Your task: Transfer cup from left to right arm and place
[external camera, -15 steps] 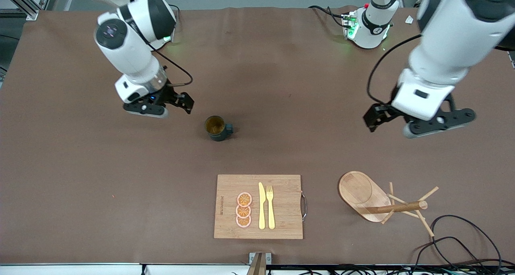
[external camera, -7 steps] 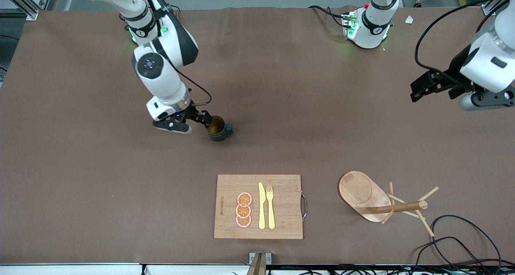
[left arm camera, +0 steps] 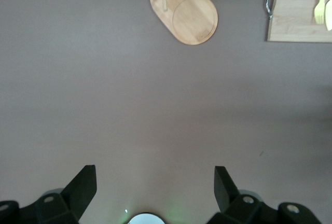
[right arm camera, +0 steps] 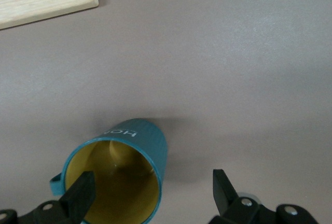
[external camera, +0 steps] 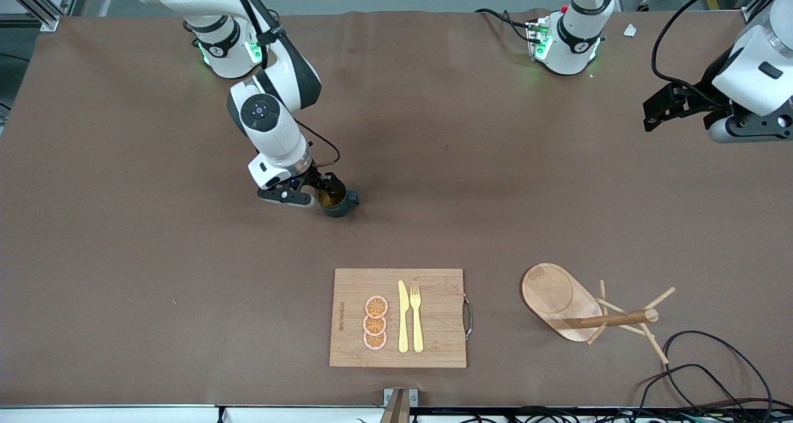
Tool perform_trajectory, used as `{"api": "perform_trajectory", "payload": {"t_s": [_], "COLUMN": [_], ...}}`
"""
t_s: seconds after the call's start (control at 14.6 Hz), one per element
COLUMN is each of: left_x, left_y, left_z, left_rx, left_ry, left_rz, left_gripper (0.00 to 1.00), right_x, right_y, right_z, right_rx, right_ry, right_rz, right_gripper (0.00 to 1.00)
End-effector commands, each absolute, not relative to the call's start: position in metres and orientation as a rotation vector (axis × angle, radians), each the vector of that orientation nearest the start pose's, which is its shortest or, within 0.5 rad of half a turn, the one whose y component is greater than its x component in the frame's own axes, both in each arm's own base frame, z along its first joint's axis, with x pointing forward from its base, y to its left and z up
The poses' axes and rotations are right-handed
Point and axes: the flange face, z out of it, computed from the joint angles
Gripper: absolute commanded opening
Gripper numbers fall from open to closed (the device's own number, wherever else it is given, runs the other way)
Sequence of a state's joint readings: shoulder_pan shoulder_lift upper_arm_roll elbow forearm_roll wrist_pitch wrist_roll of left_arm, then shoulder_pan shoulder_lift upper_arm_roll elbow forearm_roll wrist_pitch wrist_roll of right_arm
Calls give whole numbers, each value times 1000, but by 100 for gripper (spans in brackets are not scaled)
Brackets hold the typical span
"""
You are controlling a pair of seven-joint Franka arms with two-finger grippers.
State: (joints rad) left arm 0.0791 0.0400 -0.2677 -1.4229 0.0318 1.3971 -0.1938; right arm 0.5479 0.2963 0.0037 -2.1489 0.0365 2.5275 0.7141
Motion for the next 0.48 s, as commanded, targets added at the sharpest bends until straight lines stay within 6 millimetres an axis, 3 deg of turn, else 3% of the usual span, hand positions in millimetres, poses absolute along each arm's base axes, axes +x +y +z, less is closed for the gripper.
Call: {"api": "perform_trajectory", "payload": {"t_s": [0.0, 0.27, 0.41], "left_x": [511, 502, 504], "left_y": [-90, -93, -90], "left_z": [657, 654, 656], "left_rx": [-3103, -3098, -3107], "left_ry": [-9, -2, 11], "left_rz": [54, 4, -6], "left_gripper": [100, 100, 100], "right_x": [480, 476, 483], "right_y": [295, 304, 308], "right_z": [260, 232, 225], "right_rx": [-3053, -3087, -3092], "right_ry": [303, 301, 359], "right_rz": [-122, -83, -76], "right_gripper": [100, 100, 91]}}
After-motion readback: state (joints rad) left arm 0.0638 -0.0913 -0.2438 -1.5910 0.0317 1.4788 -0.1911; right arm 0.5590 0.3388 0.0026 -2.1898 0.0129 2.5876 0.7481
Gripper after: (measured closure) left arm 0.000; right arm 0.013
